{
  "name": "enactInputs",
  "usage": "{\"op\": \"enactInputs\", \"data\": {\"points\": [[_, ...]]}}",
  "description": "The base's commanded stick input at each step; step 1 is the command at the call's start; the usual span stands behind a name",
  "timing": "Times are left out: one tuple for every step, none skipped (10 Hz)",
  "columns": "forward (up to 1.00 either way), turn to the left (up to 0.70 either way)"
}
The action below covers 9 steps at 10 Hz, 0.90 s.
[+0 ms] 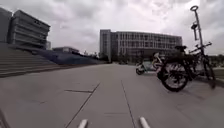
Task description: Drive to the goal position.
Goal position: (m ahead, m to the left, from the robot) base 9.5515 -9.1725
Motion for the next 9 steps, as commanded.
{"op": "enactInputs", "data": {"points": [[0.70, 0.00], [0.70, 0.00], [0.70, 0.00], [0.70, 0.00], [0.70, 0.00], [0.70, 0.00], [0.70, 0.00], [0.70, 0.00], [0.70, -0.04]]}}
